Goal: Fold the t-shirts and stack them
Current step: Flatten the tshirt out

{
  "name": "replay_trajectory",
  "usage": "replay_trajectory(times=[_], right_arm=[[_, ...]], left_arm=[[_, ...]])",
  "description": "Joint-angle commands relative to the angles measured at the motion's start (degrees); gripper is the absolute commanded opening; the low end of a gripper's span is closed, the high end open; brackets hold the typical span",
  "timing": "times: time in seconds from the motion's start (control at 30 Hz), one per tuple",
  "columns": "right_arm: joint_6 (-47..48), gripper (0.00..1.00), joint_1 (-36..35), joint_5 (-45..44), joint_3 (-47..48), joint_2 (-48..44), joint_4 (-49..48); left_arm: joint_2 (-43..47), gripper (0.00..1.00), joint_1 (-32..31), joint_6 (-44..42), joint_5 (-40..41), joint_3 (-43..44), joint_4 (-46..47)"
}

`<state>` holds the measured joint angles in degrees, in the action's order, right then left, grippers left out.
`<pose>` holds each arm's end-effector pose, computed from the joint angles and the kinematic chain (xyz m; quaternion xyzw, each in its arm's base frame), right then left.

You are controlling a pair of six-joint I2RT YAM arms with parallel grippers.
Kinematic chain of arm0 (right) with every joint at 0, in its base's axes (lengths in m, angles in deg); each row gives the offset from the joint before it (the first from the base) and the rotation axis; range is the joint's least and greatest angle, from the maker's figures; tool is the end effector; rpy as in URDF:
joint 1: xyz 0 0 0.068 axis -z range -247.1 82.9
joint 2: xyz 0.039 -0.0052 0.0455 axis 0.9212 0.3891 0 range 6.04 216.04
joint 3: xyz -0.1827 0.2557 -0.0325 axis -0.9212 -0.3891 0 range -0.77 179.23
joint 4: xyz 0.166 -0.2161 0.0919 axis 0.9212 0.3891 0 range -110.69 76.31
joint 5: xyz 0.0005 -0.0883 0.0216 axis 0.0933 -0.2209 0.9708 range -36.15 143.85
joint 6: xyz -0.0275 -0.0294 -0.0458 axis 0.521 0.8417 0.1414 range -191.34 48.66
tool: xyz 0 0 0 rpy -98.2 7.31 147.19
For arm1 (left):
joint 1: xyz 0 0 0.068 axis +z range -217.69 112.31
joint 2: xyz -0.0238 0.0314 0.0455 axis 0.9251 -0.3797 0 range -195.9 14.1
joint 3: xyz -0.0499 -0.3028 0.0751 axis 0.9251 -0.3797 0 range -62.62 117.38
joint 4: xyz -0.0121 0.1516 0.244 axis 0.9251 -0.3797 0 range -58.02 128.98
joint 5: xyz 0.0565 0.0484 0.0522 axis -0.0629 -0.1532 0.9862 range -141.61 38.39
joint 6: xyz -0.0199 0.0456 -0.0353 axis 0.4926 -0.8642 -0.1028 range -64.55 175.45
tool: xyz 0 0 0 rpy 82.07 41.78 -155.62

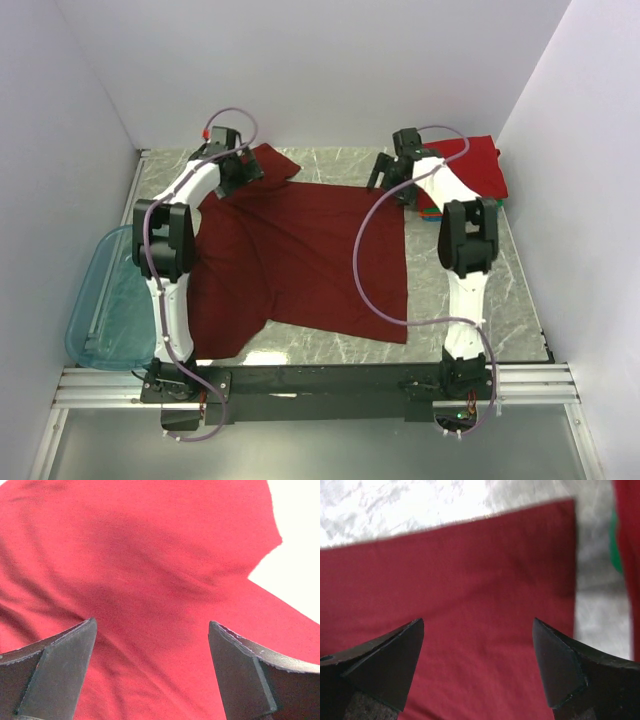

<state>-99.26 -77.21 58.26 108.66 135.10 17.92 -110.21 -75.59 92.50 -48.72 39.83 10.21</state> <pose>0.5448 0.1007 0.2163 0.1384 0.9511 0.1241 0.2465 0.5401 -0.0727 0.2300 -0.2451 0.9088 -0.1067 0.3202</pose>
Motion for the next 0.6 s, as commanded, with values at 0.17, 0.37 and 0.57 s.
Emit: replay_trajectory(times=[0.17, 0.37, 0.57], right_arm=[[0.94, 0.95, -4.38, -4.32, -14.23, -11.98, -1.52], [0.94, 0.95, -5.27, -6.86, -15.56, -10.41, 0.23], [3.66, 0.95, -5.18, -8.27, -9.33, -4.7, 3.84]], left_arm=[[3.03, 0.99, -5.98, -4.71, 2.29, -0.06, -1.9], [-1.63, 0.99, -9.23, -5.86, 2.02, 2.74, -2.07], [-8.04, 0.99, -10.29, -5.59, 3.52, 9.15, -3.48]])
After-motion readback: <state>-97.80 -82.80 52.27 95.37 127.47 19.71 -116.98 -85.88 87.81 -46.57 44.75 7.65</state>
